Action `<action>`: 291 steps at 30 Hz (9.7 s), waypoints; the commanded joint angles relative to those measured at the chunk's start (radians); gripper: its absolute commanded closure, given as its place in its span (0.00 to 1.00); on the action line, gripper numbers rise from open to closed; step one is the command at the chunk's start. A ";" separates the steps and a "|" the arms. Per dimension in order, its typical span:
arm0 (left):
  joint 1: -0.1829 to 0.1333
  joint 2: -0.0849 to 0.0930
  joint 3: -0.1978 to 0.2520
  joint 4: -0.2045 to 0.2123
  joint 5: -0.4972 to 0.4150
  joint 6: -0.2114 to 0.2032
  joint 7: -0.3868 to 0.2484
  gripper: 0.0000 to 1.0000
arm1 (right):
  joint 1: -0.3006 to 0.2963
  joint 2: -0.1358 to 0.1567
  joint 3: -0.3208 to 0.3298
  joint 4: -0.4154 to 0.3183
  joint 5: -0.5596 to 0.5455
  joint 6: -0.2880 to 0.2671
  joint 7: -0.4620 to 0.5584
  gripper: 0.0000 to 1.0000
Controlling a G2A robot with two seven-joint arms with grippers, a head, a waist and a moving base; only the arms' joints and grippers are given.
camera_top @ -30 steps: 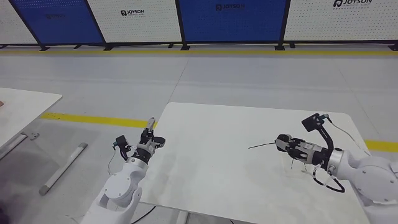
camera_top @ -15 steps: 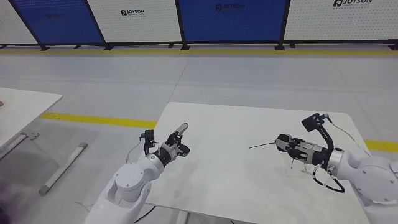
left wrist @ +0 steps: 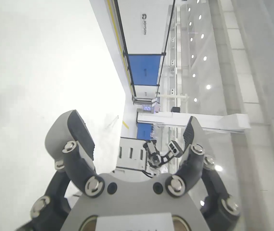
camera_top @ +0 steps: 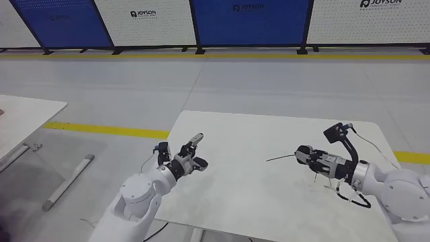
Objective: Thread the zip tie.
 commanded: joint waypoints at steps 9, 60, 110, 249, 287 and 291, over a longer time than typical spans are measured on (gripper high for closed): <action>0.009 0.091 0.043 -0.006 -0.122 -0.002 -0.204 0.00 | 0.047 0.044 -0.057 -0.094 -0.098 0.000 -0.001 1.00; -0.319 0.178 0.444 0.210 -0.485 -0.002 -0.046 0.00 | 0.182 0.101 -0.307 -0.174 -0.386 0.000 -0.085 1.00; -0.633 0.208 0.846 0.335 -0.956 -0.002 0.010 0.53 | 0.300 0.091 -0.457 -0.178 -0.483 0.000 -0.068 1.00; -0.501 0.169 0.935 0.097 0.001 -0.278 0.641 1.00 | 0.277 -0.092 -0.452 0.598 0.993 0.026 0.257 0.00; -0.473 0.117 0.906 0.120 0.064 -0.279 0.589 1.00 | 0.245 -0.104 -0.395 0.563 0.938 0.119 0.202 0.60; -0.457 0.114 0.892 0.111 0.075 -0.278 0.572 1.00 | 0.239 -0.106 -0.386 0.559 0.927 0.133 0.205 0.77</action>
